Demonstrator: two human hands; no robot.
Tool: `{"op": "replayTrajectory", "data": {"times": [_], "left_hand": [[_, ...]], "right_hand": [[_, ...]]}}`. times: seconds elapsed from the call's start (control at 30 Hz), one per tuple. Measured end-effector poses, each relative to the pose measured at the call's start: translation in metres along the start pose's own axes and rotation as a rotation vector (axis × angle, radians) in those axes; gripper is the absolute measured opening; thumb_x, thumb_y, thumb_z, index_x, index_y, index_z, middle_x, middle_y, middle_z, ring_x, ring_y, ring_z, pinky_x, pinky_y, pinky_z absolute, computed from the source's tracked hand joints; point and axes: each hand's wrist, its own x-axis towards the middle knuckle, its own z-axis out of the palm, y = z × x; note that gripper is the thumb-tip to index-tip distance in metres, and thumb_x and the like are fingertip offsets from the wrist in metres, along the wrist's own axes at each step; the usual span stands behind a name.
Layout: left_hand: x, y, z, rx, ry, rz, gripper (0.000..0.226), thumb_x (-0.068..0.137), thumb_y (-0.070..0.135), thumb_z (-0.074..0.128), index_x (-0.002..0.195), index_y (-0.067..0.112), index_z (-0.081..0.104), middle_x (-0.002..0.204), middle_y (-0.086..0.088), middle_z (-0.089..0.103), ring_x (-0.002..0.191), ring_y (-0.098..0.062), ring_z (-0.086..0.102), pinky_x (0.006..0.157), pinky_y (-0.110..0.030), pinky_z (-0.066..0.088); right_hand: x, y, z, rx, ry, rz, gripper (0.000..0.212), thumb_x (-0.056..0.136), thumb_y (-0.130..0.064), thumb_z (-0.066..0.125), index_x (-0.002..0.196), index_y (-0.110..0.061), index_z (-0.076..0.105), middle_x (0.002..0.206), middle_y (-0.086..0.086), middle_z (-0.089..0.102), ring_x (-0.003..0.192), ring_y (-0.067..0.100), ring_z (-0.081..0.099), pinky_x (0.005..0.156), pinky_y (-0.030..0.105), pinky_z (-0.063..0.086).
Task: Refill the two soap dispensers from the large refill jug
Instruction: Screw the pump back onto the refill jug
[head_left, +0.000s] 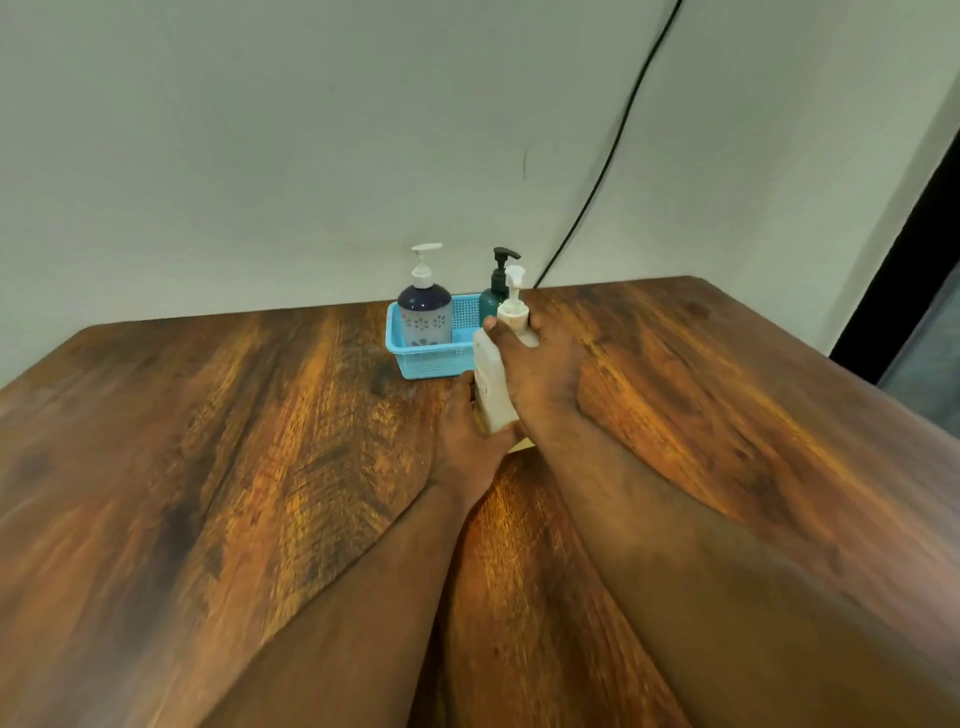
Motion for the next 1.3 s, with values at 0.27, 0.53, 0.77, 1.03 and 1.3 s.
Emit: {"op": "replayTrajectory", "data": {"times": [0.27,0.53,0.77,1.03,1.3], "left_hand": [[0.011,-0.002,-0.028,0.04,-0.339,-0.078,0.098,0.067,0.008,0.088,0.146,0.037,0.037,0.14,0.014,0.053,0.126,-0.009,0.05,0.103,-0.025,0.042],[0.046,0.023,-0.019,0.193,-0.534,-0.123,0.086,0.066,0.014,0.087,0.142,0.026,0.048,0.135,0.009,0.059,0.126,-0.012,0.055,0.109,-0.044,0.046],[0.111,0.054,0.07,0.469,-0.659,0.011,0.046,0.082,0.028,0.078,0.119,0.031,0.049,0.101,0.023,0.058,0.1,0.0,0.058,0.074,-0.003,0.043],[0.23,0.049,0.223,0.908,-0.869,0.049,0.113,0.068,0.047,0.085,0.155,0.022,0.018,0.158,-0.01,0.031,0.141,-0.033,0.036,0.113,-0.046,0.038],[0.29,0.032,0.284,1.236,-1.159,-0.049,0.134,0.063,0.055,0.086,0.154,0.04,-0.012,0.165,-0.012,-0.011,0.152,-0.038,0.004,0.119,-0.055,0.024]], "right_hand": [[-0.004,0.029,-0.058,0.08,-0.487,0.129,0.076,0.073,-0.006,0.08,0.13,-0.03,0.036,0.113,-0.015,0.057,0.095,-0.006,0.058,0.069,0.011,0.052],[0.037,0.039,-0.108,-0.101,-0.644,0.181,0.077,0.074,-0.007,0.079,0.139,-0.019,0.039,0.124,-0.003,0.059,0.111,0.01,0.06,0.077,0.021,0.056],[0.122,0.054,-0.151,-0.103,-0.154,0.115,0.079,0.055,-0.037,0.091,0.119,-0.031,0.045,0.112,-0.008,0.064,0.1,0.013,0.066,0.081,0.043,0.059],[0.26,0.114,-0.198,-0.26,0.184,0.052,0.08,0.062,-0.031,0.089,0.127,-0.024,0.044,0.112,-0.011,0.056,0.101,0.014,0.059,0.076,0.023,0.051],[0.36,0.18,-0.22,-0.438,0.316,0.013,0.085,0.057,-0.049,0.085,0.128,-0.029,0.043,0.121,-0.004,0.058,0.107,0.02,0.06,0.089,0.042,0.051]]}}
